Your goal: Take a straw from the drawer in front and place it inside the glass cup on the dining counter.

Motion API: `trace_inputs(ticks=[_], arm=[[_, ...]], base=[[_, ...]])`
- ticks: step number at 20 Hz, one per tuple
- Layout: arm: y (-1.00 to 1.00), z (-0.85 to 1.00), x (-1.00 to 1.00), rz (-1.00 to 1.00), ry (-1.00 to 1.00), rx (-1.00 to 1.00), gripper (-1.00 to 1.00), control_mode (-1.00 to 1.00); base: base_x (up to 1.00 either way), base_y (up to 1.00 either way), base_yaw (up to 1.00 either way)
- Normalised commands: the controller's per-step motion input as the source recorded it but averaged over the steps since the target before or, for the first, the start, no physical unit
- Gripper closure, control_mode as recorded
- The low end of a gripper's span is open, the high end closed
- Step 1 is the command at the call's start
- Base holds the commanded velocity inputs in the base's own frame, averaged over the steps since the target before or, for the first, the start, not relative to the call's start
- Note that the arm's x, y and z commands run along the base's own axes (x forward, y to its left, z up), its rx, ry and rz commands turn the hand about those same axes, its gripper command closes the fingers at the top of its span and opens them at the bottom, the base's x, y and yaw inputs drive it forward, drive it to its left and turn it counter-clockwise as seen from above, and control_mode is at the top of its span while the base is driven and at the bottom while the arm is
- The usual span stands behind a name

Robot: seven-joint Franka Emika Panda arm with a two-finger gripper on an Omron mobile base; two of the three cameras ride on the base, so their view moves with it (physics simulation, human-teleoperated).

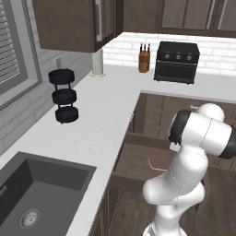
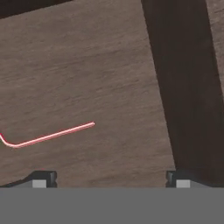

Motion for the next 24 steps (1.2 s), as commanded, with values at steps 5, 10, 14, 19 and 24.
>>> trace_inputs(ticks=[5,10,14,19,24], arm=[[0.98,0.39,0.03,0.30,-0.03,0.00,-1.00,-1.00],[0.49,0.03,0.20,0.32,-0.02,0.00,-1.00,-1.00],[0.15,-0.06,0.40,0.26,-0.04,0.00,-1.00,-1.00],[0.04,-0.27,0.40,0.22,-0.01,-0.01,-1.00,-1.00],[0.14,-0.45,0.20,0.17,0.00,-0.02,-1.00,-1.00]], base=[[0.00,0.00,0.00],[0.00,0.00,0.00],[0.00,0.00,0.00],[0.00,0.00,0.00],[0.00,0.00,0.00]])
